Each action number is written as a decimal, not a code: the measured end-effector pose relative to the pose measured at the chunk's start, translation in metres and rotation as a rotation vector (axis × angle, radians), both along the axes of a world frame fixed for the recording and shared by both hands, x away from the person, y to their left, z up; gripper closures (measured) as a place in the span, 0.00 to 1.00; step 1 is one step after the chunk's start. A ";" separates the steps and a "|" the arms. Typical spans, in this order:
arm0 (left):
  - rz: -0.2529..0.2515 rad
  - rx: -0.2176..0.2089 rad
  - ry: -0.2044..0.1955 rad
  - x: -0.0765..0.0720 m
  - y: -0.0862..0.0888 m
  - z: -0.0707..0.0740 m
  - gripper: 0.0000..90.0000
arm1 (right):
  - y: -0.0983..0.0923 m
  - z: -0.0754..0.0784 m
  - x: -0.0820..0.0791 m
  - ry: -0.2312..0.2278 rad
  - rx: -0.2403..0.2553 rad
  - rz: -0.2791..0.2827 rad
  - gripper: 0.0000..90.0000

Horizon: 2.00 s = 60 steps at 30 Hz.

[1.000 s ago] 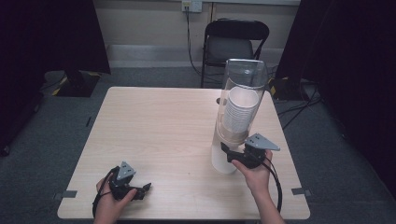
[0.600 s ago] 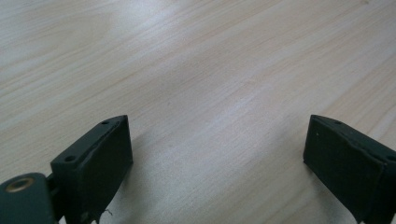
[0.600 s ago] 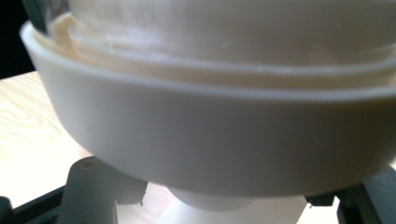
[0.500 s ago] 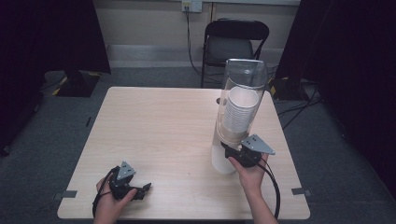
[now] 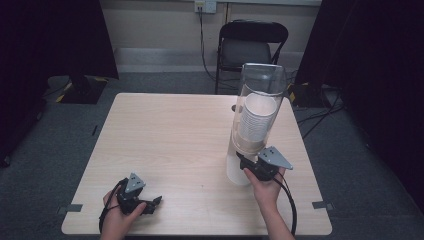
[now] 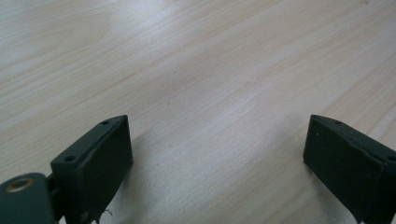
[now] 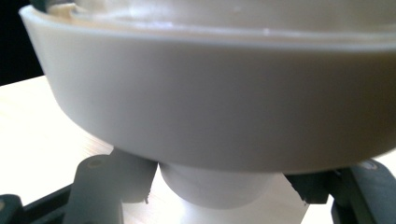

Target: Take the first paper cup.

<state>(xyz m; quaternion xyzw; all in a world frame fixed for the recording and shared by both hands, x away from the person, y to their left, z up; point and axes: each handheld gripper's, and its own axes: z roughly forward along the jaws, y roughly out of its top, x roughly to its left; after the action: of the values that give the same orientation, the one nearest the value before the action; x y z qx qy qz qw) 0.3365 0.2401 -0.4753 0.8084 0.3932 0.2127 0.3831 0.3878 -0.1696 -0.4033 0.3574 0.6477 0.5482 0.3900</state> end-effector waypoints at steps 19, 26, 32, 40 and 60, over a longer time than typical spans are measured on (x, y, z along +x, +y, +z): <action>-0.002 0.000 0.000 0.000 0.000 0.000 0.09 | 0.000 -0.003 0.000 -0.006 0.015 0.003 0.39; -0.001 0.002 0.000 0.000 0.000 0.000 0.09 | 0.000 -0.003 0.000 0.000 0.015 0.009 0.39; -0.001 0.002 0.000 0.000 0.000 0.000 0.08 | -0.001 -0.003 0.001 0.001 0.012 0.012 0.39; -0.001 0.002 0.000 0.000 0.000 0.000 0.08 | -0.001 -0.005 0.001 -0.005 0.002 0.016 0.39; -0.001 0.001 0.000 0.000 0.000 0.000 0.08 | -0.001 -0.005 0.000 0.019 -0.008 0.013 0.40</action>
<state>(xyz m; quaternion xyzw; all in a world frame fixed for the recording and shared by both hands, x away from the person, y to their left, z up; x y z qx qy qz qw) 0.3364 0.2401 -0.4752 0.8088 0.3926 0.2129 0.3826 0.3883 -0.1706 -0.4087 0.3571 0.6559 0.5447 0.3815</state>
